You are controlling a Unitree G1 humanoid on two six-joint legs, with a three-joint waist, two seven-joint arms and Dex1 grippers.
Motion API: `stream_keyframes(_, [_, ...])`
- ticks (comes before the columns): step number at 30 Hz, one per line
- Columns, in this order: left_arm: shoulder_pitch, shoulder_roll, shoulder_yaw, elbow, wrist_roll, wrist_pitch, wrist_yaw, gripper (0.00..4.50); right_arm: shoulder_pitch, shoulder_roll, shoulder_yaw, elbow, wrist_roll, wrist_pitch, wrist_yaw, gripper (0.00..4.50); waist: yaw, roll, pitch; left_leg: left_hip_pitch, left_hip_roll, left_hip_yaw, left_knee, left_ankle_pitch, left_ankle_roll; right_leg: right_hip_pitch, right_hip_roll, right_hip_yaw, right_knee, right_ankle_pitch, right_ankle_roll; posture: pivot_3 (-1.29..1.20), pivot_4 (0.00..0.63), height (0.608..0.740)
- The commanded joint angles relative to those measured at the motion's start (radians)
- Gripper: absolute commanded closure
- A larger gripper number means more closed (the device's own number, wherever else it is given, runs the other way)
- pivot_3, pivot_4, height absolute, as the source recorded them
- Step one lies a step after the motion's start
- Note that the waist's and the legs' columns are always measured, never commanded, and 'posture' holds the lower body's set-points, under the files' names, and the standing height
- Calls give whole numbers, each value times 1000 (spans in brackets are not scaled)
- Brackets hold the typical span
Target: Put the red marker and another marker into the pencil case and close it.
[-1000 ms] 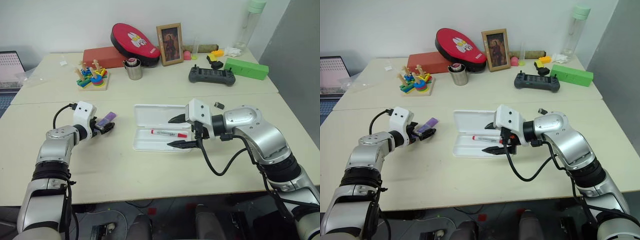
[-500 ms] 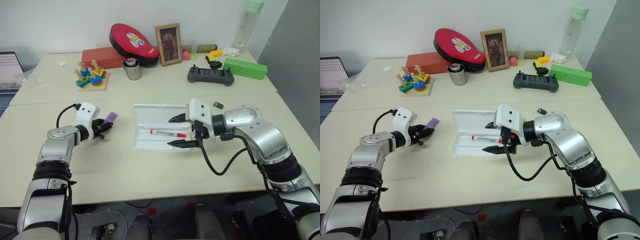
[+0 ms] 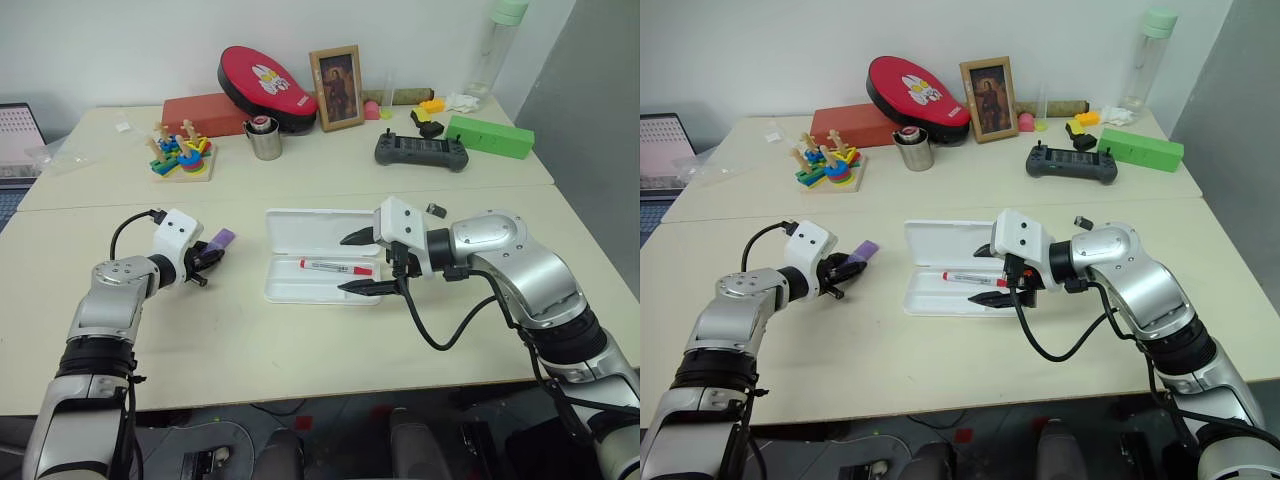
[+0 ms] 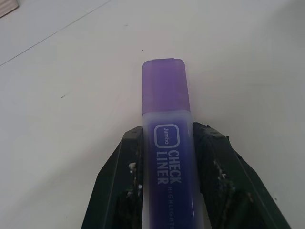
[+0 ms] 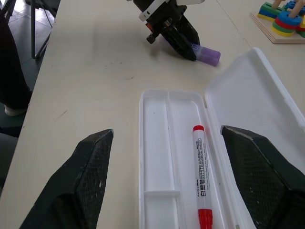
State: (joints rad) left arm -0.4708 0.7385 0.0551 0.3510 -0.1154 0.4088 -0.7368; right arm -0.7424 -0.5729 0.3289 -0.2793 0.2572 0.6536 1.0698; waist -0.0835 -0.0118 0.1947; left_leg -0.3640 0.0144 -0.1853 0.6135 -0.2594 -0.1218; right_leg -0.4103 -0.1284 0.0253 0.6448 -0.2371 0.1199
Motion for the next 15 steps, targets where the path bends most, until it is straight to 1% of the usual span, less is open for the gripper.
stream_keyframes(1, [58,85,35,-224,-39,44,-78,3312,-5,-15,-15,-43,8,-9,2,700,0,0,0,0,0,0,0,0,0,0,0,0,0,0,0,0,150,740])
stream_keyframes(3, [117,179,36,-395,-49,49,-167,3312,-7,-26,-16,-51,19,16,7,700,2,-1,0,0,0,0,0,0,0,0,0,0,0,0,0,0,150,740])
stream_keyframes(5, [143,239,26,-495,-58,55,-223,3312,-9,-38,-15,-59,30,41,16,700,1,-3,1,-2,1,0,-1,0,1,-2,1,0,0,0,0,0,150,740])
stream_keyframes(9, [126,273,-26,-643,-122,69,-321,3312,-10,-47,-8,-61,27,34,21,700,15,-2,1,-1,1,1,-1,-1,2,-1,1,1,0,-1,1,0,150,740])
stream_keyframes(10, [122,276,-36,-655,-123,76,-332,3312,-10,-47,-8,-61,26,34,21,700,19,-2,1,-1,1,1,-1,-1,2,-1,1,1,0,-2,3,0,150,740])
stream_keyframes(12, [110,286,-74,-658,-95,25,-362,3312,-10,-45,-8,-59,26,28,22,700,23,-2,2,-1,1,1,-1,-1,2,-1,1,1,0,-2,3,0,150,740])
stream_keyframes(15, [94,286,-110,-658,-92,5,-399,3312,-12,-45,-5,-54,20,25,21,700,24,-2,2,-1,1,1,-1,-1,2,-1,1,1,0,-2,3,0,150,740])
